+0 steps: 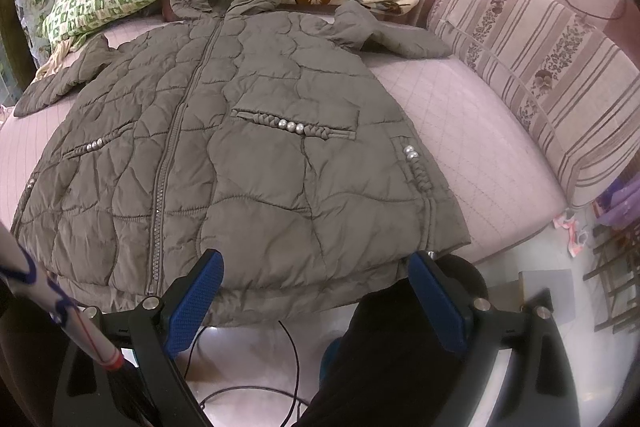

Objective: Fold large clothes

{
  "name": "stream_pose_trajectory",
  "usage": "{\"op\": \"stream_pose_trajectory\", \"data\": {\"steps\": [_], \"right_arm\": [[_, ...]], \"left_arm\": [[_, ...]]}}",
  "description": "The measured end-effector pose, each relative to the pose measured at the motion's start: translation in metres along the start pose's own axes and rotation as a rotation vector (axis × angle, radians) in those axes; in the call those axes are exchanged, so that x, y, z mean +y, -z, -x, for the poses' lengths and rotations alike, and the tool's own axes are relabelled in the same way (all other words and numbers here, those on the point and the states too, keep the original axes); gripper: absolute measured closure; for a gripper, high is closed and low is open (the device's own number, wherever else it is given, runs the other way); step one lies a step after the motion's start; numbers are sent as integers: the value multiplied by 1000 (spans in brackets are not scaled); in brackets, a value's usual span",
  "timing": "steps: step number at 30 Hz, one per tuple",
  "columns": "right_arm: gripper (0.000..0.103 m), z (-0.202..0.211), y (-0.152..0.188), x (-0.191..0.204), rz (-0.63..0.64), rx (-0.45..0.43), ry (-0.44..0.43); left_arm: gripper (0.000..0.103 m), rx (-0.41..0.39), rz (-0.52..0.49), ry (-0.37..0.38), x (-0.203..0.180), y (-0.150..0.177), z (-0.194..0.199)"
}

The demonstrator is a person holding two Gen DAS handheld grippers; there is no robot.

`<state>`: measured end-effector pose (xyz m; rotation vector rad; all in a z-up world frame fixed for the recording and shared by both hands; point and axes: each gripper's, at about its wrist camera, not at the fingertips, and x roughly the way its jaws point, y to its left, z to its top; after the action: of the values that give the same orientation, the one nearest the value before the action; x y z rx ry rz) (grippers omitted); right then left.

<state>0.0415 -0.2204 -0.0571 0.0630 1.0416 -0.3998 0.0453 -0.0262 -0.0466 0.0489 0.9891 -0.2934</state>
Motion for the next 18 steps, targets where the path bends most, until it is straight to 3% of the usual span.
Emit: {"op": "stream_pose_trajectory", "data": {"steps": [6, 18], "right_arm": [[7, -1, 0, 1, 5, 0, 5], [7, -2, -14, 6, 29, -19, 16]], "left_arm": [[0, 23, -6, 65, -1, 2, -7], [0, -50, 50, -120, 32, -15, -1]]}}
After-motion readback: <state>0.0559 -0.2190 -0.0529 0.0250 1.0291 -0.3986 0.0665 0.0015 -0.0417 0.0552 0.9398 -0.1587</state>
